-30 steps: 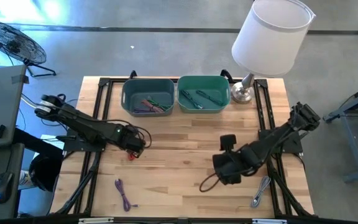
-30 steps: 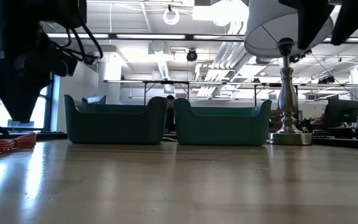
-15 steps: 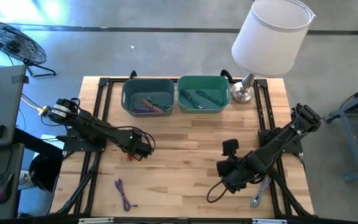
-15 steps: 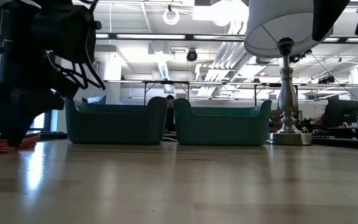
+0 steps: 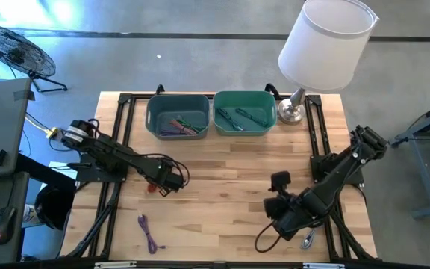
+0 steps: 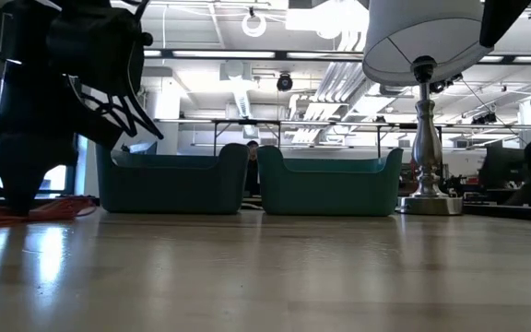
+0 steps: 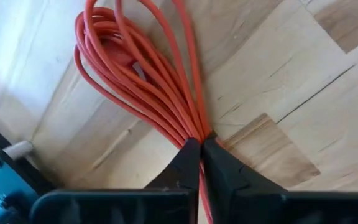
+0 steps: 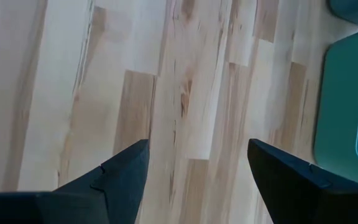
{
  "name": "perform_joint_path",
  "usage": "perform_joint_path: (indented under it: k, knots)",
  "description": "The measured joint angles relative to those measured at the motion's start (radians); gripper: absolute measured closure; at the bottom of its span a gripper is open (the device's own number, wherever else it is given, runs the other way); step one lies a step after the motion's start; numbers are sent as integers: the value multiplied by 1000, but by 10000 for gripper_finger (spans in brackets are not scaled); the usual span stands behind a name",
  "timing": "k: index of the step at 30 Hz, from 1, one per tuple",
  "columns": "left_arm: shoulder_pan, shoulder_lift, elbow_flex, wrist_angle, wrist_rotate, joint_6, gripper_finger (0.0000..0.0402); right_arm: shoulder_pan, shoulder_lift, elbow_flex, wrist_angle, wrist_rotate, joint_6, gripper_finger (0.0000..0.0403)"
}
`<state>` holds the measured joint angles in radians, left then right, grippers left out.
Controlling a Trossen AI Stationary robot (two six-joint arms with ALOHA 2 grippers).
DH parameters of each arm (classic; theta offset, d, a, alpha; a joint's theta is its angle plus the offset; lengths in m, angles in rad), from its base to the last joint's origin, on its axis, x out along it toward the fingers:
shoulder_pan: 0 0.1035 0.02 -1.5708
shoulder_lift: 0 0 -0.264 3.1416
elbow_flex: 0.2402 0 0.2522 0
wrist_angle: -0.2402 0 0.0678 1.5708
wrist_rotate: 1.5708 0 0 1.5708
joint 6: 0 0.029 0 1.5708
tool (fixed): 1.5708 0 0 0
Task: Pick & Place USB Port
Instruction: Put the orange usb cable into the blue bin
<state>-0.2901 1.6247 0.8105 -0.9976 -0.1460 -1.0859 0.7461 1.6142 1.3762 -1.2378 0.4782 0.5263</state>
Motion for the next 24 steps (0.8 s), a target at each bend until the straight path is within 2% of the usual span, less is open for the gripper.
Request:
perform_joint_path:
  k: [4, 10, 13, 18, 21, 24]
  knots:
    - [-14, -28, 37, -13, -74, 47, 399, 39, 0, 0, -6, 30, 29, 137]
    - [-46, -85, 215, -114, -238, 150, 401, 123, 0, 0, -33, 87, 124, 137]
    - [-81, -97, 353, -168, -334, 228, 401, 163, 0, 0, -73, 148, 183, 137]
    - [-103, -98, 609, -405, -503, 373, 401, 198, 0, 0, -150, 253, 307, 137]
    - [-74, -98, 729, -523, -600, 464, 402, 197, 0, 0, -164, 300, 360, 137]
    - [-5, -101, 808, -576, -632, 583, 401, 184, 0, 0, -158, 332, 367, 137]
